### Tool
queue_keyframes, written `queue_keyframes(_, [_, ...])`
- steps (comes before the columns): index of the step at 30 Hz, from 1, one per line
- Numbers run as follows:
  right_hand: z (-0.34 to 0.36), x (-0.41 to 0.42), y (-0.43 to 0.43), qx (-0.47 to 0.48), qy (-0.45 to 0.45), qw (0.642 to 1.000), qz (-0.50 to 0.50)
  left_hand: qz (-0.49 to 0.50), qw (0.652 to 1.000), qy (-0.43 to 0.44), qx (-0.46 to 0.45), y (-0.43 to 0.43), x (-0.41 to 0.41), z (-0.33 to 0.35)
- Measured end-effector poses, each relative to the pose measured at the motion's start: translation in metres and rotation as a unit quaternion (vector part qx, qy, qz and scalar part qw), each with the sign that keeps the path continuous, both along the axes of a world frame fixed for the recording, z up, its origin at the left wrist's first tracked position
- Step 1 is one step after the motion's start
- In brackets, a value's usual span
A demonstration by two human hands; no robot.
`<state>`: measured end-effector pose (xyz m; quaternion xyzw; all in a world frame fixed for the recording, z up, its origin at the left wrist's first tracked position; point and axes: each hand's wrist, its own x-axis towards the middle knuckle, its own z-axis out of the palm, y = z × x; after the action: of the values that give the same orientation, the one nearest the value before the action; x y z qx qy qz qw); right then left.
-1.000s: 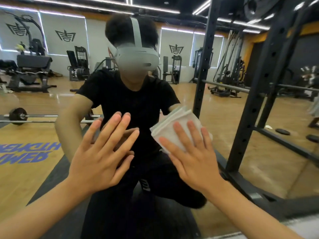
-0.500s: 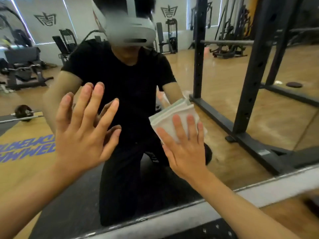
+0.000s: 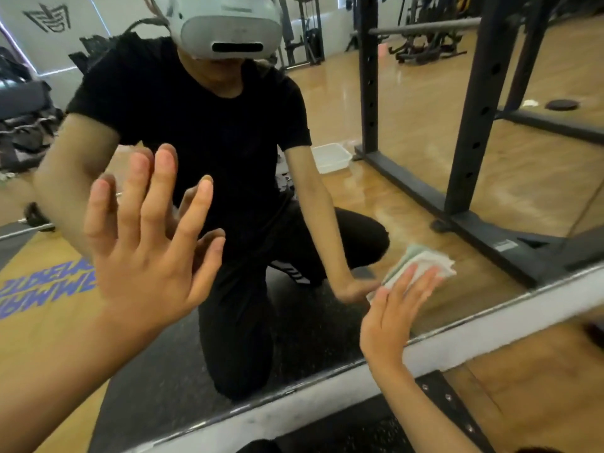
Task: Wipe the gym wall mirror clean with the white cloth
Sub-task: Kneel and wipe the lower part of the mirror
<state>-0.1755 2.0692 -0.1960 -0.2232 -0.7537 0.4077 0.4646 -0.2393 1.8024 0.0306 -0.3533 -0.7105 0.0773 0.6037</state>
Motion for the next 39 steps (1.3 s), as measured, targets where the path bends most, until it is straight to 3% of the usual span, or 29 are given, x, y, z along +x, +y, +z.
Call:
queue_keyframes(4, [-0.065, 0.009, -0.005, -0.11, -0.067, 0.991, 0.018, -0.007, 1.0, -0.008, -0.003, 0.001, 0.0, 0.0])
queue_keyframes(10, [-0.025, 0.0, -0.006, -0.173, -0.054, 0.983, 0.003, -0.013, 1.0, -0.021, -0.002, 0.0, 0.002, -0.001])
queue_keyframes(13, [0.024, -0.001, 0.007, -0.025, -0.059, 0.998, -0.023, -0.014, 1.0, -0.018, -0.002, -0.001, 0.0, -0.001])
queue_keyframes(15, [0.078, -0.007, 0.015, 0.037, -0.034, 0.996, -0.069, -0.01, 1.0, -0.014, 0.002, -0.001, 0.0, -0.002])
queue_keyframes(17, [0.138, -0.013, 0.017, 0.12, -0.001, 0.991, -0.056, -0.01, 1.0, -0.012, 0.0, -0.001, 0.0, -0.002])
queue_keyframes(21, [0.206, -0.013, 0.039, 0.296, 0.04, 0.953, -0.045, -0.013, 1.0, -0.016, 0.002, 0.003, 0.002, 0.002])
queue_keyframes(26, [0.218, -0.014, 0.091, 0.437, 0.027, 0.898, -0.049, -0.055, 0.994, -0.051, 0.074, 0.018, 0.014, 0.012])
queue_keyframes(28, [0.227, -0.015, 0.103, 0.468, 0.048, 0.881, -0.045, -0.088, 0.989, -0.044, 0.113, 0.044, 0.022, 0.025])
queue_keyframes(32, [0.265, -0.015, 0.105, 0.476, 0.092, 0.875, 0.001, -0.106, 0.991, -0.039, 0.077, 0.114, 0.026, 0.044])
queue_keyframes(36, [0.267, -0.015, 0.11, 0.466, 0.095, 0.879, 0.023, 0.045, 0.996, -0.008, 0.078, 0.142, 0.017, 0.039])
queue_keyframes(39, [0.26, -0.014, 0.108, 0.459, 0.091, 0.883, 0.022, 0.082, 0.995, 0.011, 0.062, 0.143, 0.014, 0.036])
